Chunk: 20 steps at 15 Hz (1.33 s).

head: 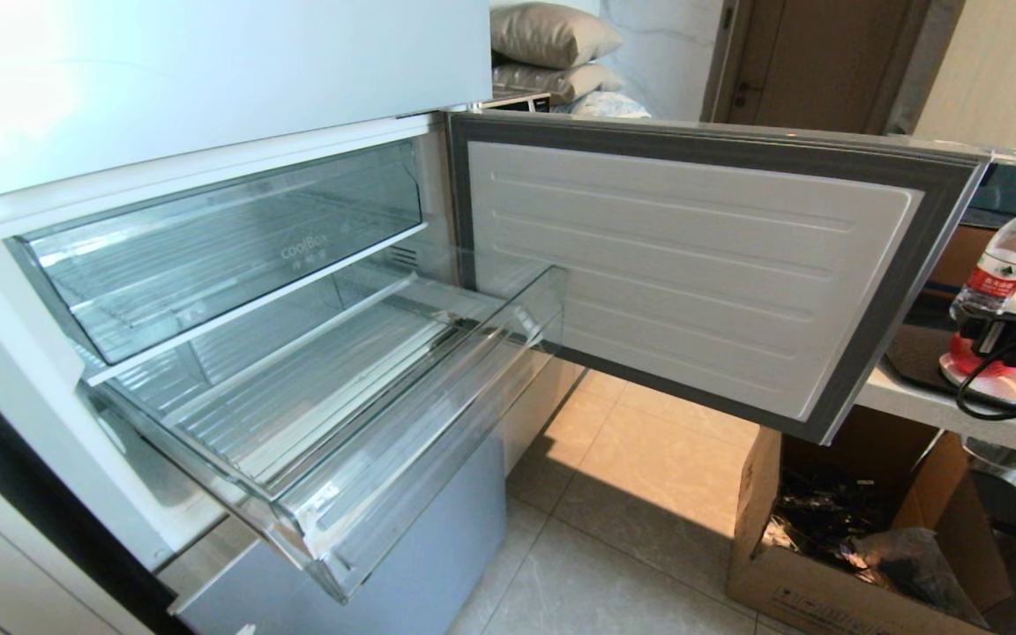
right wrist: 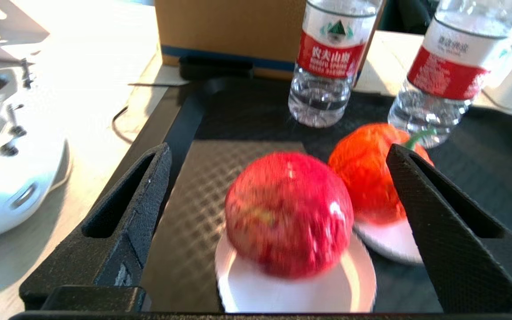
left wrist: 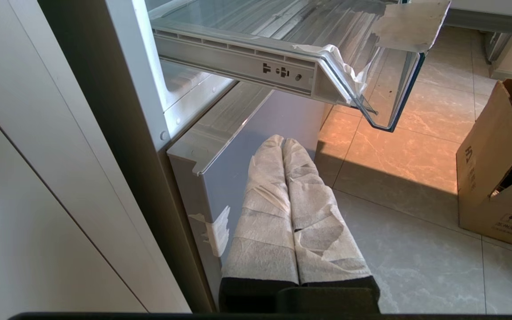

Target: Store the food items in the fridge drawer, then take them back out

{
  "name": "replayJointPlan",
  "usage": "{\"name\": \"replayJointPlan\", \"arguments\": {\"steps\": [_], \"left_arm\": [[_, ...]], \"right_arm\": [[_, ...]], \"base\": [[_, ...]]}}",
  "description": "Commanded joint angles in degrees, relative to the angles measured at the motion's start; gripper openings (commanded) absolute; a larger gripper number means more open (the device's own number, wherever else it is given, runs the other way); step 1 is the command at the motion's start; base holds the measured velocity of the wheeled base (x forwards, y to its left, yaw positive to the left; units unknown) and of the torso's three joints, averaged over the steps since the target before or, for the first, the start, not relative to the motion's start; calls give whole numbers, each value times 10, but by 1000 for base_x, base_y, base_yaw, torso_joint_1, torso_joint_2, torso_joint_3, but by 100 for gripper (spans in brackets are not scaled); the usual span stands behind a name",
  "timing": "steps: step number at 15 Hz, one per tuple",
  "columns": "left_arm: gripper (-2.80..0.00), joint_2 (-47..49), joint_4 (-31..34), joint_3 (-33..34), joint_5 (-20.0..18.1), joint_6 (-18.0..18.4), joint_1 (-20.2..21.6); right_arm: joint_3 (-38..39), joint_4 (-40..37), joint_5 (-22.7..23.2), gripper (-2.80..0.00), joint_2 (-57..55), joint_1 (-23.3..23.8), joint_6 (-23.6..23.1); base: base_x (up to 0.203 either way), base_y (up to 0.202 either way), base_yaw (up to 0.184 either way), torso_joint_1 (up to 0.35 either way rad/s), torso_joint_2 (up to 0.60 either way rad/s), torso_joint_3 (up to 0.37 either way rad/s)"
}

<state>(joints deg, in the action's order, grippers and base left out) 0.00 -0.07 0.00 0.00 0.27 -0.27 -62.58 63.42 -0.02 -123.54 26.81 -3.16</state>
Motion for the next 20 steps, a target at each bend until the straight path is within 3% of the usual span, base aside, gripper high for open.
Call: {"name": "replayJointPlan", "arguments": {"steps": [1, 20], "left_arm": [[-280, 0, 0, 0, 0, 0, 0], [-280, 0, 0, 0, 0, 0, 0]], "right_arm": [[-29, 3, 0, 0, -33, 0, -2], [-21, -26, 15, 0, -18, -22, 3]], "base": [[0, 0, 0, 0, 0, 0], [0, 0, 0, 0, 0, 0]]}}
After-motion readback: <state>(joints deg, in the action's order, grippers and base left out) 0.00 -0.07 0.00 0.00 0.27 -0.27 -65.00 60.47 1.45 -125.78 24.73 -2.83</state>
